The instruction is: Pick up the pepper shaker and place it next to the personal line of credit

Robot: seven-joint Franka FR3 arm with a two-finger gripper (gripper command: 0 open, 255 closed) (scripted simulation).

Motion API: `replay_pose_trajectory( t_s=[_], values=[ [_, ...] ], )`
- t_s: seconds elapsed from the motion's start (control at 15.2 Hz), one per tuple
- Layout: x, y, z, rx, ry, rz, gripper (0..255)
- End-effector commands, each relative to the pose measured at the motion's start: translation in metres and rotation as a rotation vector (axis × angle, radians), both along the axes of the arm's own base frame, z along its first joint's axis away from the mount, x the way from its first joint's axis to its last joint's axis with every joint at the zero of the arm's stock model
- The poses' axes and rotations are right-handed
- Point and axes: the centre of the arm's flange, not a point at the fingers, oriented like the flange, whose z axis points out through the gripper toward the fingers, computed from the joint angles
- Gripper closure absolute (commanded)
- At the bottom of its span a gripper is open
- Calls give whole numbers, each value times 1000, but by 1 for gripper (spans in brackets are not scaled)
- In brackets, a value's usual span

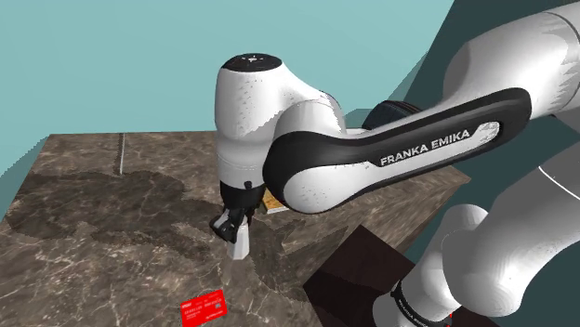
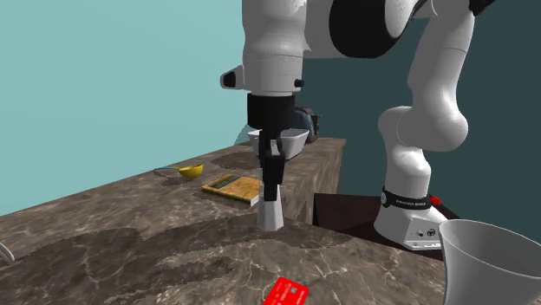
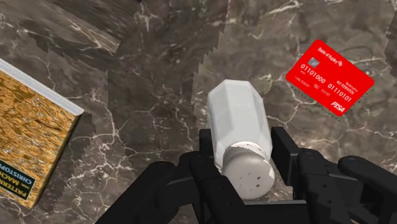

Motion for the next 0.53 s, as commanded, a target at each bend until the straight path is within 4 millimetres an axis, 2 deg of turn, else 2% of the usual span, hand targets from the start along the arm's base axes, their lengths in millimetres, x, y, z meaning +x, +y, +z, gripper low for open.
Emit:
replay_pose_trajectory(
  t_s=[0.0, 0.46],
  values=[
    [1, -1, -10, 0, -1, 0, 255],
    [1, -1, -47, 0, -1, 0, 255]
  ],
)
